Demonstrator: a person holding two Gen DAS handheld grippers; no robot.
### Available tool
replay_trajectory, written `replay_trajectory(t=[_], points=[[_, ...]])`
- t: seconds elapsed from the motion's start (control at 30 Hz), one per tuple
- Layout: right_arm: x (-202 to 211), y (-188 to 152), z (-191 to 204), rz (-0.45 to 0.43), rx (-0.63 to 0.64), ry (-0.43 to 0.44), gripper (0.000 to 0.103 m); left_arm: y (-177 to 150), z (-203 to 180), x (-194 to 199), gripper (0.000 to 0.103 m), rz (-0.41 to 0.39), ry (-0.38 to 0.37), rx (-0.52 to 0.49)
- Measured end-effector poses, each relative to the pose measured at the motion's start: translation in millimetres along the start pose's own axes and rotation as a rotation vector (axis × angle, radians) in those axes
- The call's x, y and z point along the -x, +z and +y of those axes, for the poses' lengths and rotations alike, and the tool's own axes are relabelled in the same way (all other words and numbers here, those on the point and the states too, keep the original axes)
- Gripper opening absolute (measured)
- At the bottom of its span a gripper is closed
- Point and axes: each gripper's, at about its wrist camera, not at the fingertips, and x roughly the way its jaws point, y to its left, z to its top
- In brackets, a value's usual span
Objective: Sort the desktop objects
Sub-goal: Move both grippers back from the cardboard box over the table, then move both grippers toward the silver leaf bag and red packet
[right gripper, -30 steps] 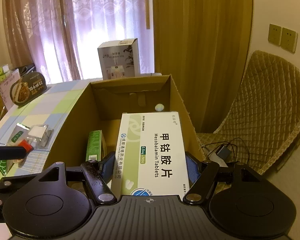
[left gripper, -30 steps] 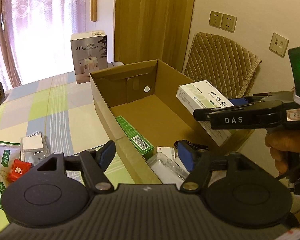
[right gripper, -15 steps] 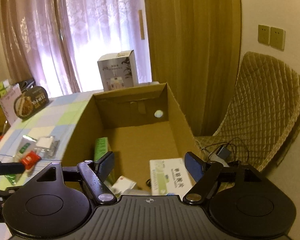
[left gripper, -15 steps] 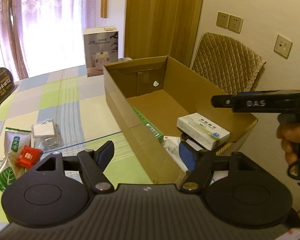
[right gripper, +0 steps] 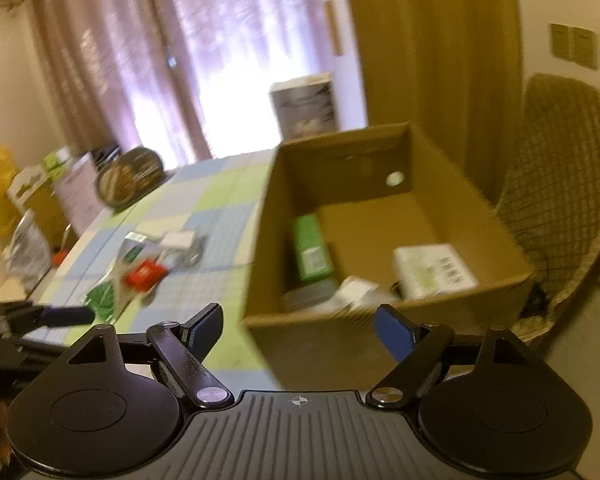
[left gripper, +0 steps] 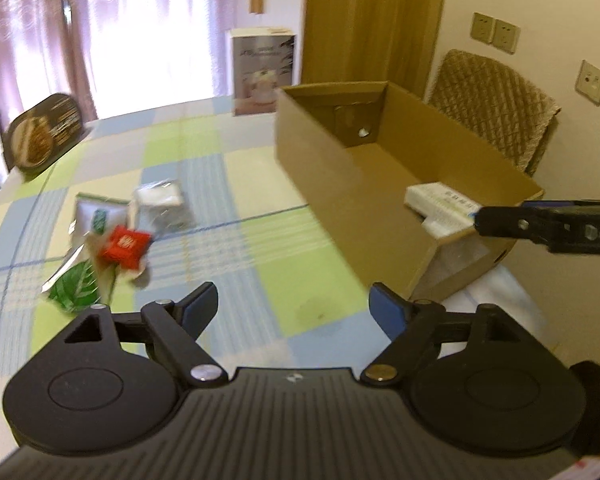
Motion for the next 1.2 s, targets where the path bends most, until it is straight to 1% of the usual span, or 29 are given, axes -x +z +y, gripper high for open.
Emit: replay_trajectory(t=[0.17, 0.57, 0.93, 1.2], points=[[-0.7, -14.3, 29.0, 0.035, 0.049, 0.037, 0.084, -20.1, 22.4, 11.8, 0.084, 0.021, 0.036, 0.035], [-7.5, -23.4, 67.8, 0.07, 0.115, 0.075, 0.085, -52.1, 72.0, 33.6, 0.085, 0.035, 0.107, 0.115], [-16.3, -29.3, 87.1, 0.102, 0.154, 0.09, 0.087, -63.9, 95.0, 40.8, 0.087, 0.041, 0.136, 0.144], [-26.1, -32.6, 97.4, 0.123, 0.168, 0.103, 0.088, -67.4, 108.8, 43.3, 0.087, 0.048, 0.157, 0.141]])
